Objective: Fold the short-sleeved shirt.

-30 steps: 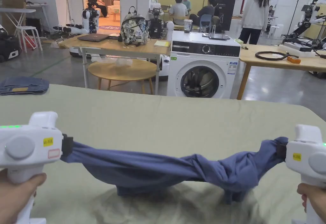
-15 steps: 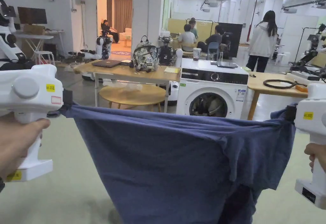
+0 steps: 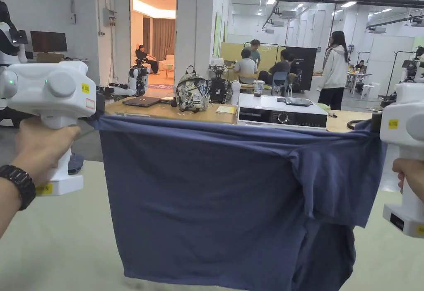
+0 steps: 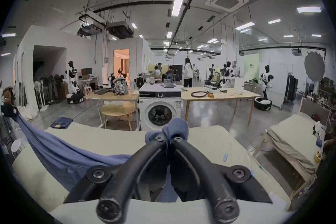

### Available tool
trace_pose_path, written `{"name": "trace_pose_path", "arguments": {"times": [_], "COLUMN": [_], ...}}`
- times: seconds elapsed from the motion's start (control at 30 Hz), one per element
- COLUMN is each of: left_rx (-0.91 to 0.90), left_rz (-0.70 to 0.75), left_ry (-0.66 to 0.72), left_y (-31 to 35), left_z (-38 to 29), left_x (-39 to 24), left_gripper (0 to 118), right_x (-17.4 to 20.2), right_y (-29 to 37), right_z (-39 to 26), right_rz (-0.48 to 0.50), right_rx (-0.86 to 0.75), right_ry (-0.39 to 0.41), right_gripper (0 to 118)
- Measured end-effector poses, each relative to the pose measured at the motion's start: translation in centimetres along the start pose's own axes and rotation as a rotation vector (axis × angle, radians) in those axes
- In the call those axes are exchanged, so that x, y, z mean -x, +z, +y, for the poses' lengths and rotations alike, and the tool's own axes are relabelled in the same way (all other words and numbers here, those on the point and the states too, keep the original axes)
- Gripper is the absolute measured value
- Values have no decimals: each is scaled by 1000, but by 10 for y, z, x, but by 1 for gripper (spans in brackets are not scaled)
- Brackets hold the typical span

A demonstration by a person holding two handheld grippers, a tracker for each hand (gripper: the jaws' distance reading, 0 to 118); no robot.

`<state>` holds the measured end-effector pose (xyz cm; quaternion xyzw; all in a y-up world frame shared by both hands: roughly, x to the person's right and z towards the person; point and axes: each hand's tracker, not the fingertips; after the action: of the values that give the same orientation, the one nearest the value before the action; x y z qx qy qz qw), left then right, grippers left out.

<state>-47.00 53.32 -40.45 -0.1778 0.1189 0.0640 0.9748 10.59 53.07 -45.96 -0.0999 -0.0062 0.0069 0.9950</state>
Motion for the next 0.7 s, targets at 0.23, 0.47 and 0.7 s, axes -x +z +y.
{"name": "trace_pose_path", "arguments": {"times": [0.23, 0.47, 0.7], "left_rx": [-74, -89, -55], "left_rz": [19, 30, 39], "left_ry": [-26, -36, -70], "left_y": [-7, -20, -41], "left_z": [49, 57, 12], "left_x": [-6, -13, -19], "left_gripper": [0, 0, 0], "right_x": [8, 14, 11], "right_y": [-17, -30, -36], "right_z": [48, 53, 6], "right_rz": [-20, -46, -52], "right_rx": [-88, -119, -68], "right_ry": [56, 76, 84], "right_gripper": [0, 0, 0]}}
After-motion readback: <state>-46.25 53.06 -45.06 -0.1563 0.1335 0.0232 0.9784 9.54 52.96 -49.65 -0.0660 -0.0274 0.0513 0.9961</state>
